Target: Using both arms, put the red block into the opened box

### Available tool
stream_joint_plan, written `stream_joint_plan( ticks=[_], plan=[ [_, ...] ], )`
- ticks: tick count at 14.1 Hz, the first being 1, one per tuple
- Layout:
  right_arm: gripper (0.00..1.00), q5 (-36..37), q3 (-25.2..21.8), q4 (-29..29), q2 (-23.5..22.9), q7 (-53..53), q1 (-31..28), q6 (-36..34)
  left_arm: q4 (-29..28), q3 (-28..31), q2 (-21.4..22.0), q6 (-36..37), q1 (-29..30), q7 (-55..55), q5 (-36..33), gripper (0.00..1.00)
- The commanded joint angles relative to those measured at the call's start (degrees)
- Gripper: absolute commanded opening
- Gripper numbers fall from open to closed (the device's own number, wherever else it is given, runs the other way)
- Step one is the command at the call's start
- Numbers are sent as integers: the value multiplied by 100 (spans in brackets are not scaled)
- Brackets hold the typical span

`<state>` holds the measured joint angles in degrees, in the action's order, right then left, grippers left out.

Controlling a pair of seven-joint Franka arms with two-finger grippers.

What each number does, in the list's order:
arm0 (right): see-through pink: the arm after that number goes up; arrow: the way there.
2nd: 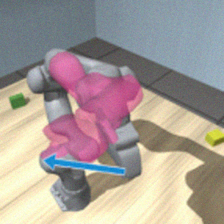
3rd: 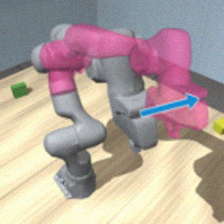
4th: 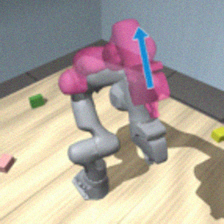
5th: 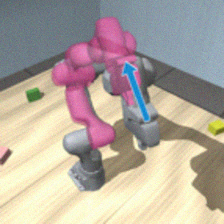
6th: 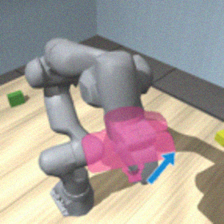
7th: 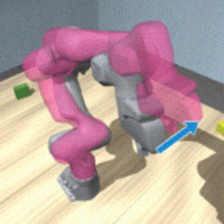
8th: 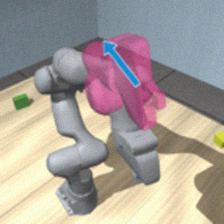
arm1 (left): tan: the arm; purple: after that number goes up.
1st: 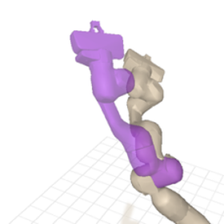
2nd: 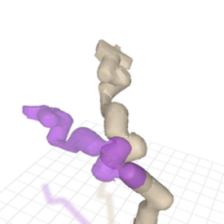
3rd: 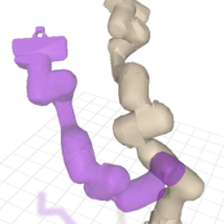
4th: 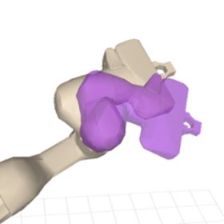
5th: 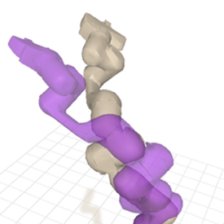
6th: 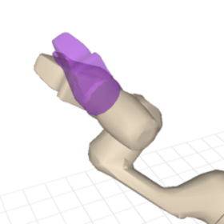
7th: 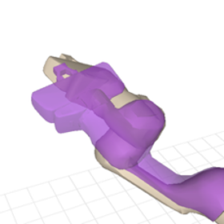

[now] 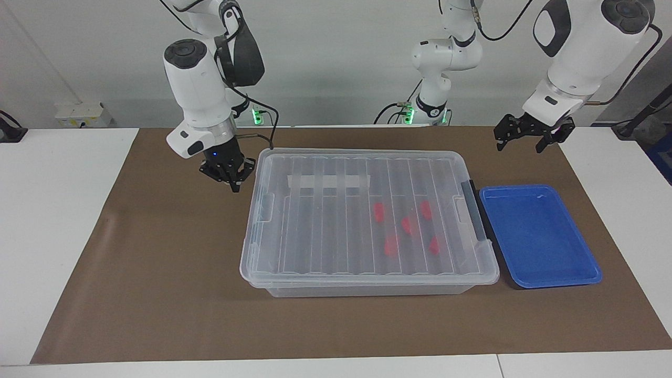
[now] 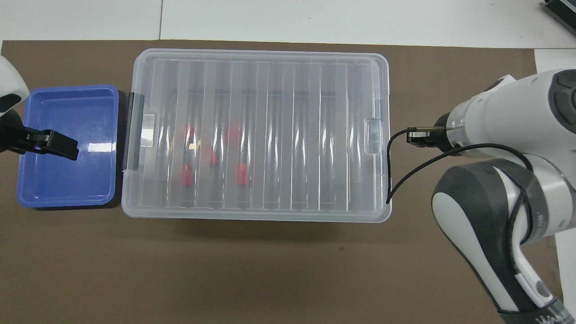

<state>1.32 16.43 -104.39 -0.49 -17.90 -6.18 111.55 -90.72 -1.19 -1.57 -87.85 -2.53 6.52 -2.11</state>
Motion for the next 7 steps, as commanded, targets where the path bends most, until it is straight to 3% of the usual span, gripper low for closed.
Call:
stream_joint_plan(
  ticks=[1,5,6,7],
  plan=[
    [0,-80,44,-20,31,-100,-94,-37,-60,13,95,-39,16,34,35,100],
    [0,-71,36,129,-4,-100,-207,-89,-60,13,95,-39,16,34,35,100],
    [43,-71,44,243,-30,-109,-278,-168,-60,13,95,-39,16,34,35,100],
    [99,-71,18,296,-31,-100,-278,-212,-60,13,95,-48,16,34,35,100]
  ],
)
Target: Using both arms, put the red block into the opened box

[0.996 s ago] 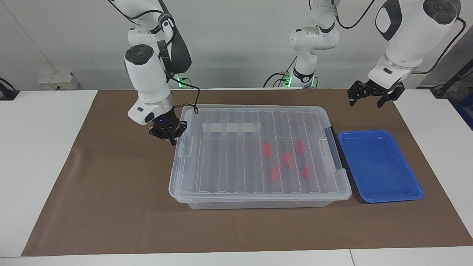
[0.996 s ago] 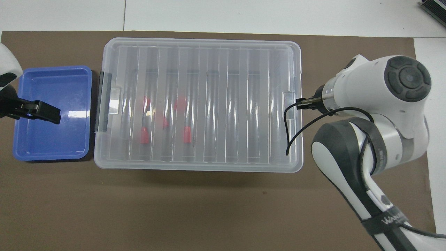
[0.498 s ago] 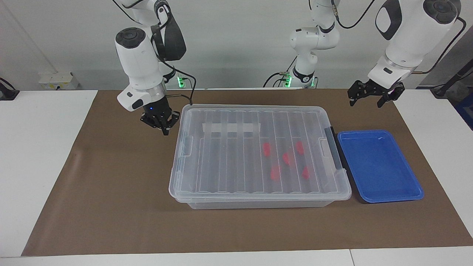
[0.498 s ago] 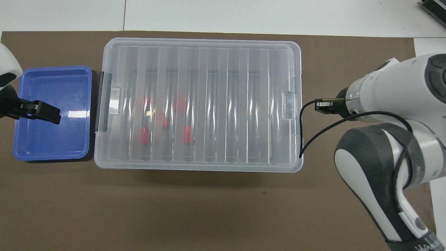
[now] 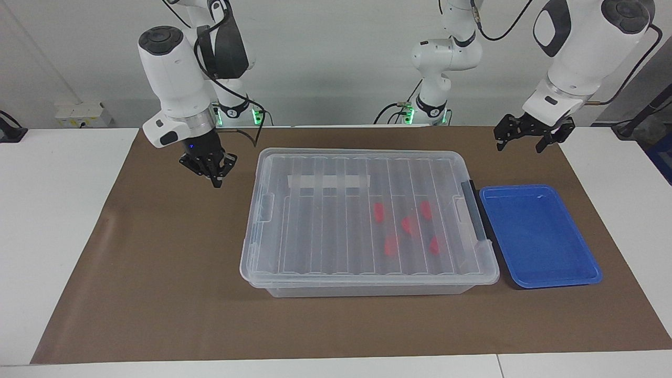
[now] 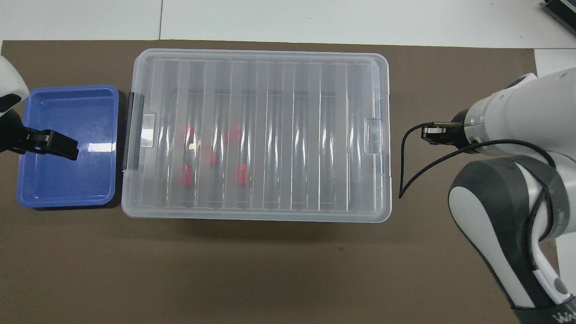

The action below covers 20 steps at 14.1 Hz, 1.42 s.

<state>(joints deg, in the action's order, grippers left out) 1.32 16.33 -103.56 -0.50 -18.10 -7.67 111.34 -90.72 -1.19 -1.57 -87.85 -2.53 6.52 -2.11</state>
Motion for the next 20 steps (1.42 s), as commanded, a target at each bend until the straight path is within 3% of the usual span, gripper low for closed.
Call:
stream_joint_plan(
  ticks=[1,7,12,20],
  plan=[
    [100,-36,-146,265,23,-71,-60,-287,-60,13,95,-39,16,34,35,100],
    [100,-53,-1332,1231,41,0,642,-1674,-60,13,113,-39,16,34,35,100],
    [100,17,-1597,1654,-38,0,845,-2204,-60,13,113,-39,16,34,35,100],
    [100,-9,-1562,1417,112,306,819,-2512,-60,13,113,-39,16,34,35,100]
  ],
)
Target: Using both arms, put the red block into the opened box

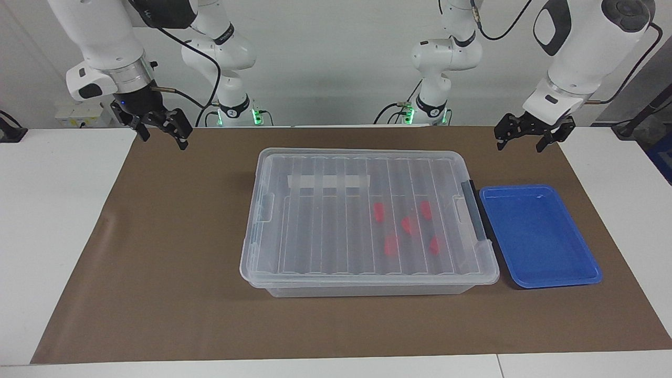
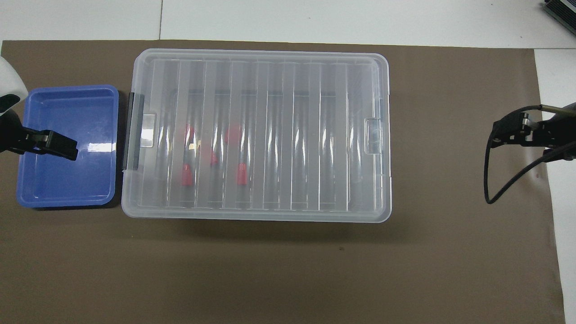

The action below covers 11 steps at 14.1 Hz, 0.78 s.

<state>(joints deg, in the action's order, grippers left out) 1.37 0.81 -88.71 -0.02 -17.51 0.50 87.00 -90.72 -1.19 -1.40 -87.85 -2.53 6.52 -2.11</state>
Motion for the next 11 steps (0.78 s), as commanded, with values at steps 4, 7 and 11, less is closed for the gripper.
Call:
stream_joint_plan(
  ticks=[4,7,11],
  plan=[
    [100,-23,-2,-85,90,319,2,-114,-60,13,97,-39,16,34,35,100],
    [100,-15,7,-94,90,363,2,-105,-60,13,97,-39,16,34,35,100],
    [100,-14,16,-103,90,959,2,-105,-60,13,97,-39,16,34,35,100]
  ],
)
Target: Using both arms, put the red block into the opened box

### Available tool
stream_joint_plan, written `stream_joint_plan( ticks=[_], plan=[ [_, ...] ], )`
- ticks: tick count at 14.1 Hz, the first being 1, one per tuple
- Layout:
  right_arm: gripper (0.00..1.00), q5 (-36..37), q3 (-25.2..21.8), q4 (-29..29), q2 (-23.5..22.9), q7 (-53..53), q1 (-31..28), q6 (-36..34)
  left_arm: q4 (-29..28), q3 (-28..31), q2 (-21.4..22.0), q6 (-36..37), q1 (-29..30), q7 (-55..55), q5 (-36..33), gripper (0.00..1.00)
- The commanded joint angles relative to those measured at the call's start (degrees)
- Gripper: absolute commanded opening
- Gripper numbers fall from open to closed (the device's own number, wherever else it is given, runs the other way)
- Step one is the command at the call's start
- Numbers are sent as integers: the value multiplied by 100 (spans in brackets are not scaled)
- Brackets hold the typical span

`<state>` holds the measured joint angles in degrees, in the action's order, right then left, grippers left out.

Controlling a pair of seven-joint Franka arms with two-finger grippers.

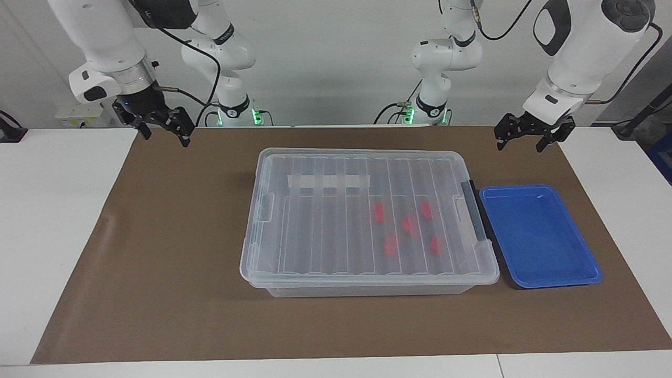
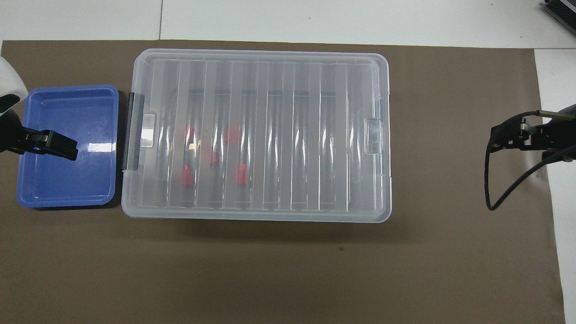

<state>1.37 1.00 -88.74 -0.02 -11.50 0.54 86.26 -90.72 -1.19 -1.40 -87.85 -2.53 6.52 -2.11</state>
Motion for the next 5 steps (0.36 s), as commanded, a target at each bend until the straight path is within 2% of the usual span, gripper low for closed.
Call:
stream_joint_plan(
  ticks=[1,5],
  plan=[
    [100,-14,-3,-100,90,376,-1,-31,-60,13,96,-48,16,34,35,100],
    [100,-14,-3,-100,90,341,-1,-13,-60,13,96,-39,16,34,35,100]
  ],
)
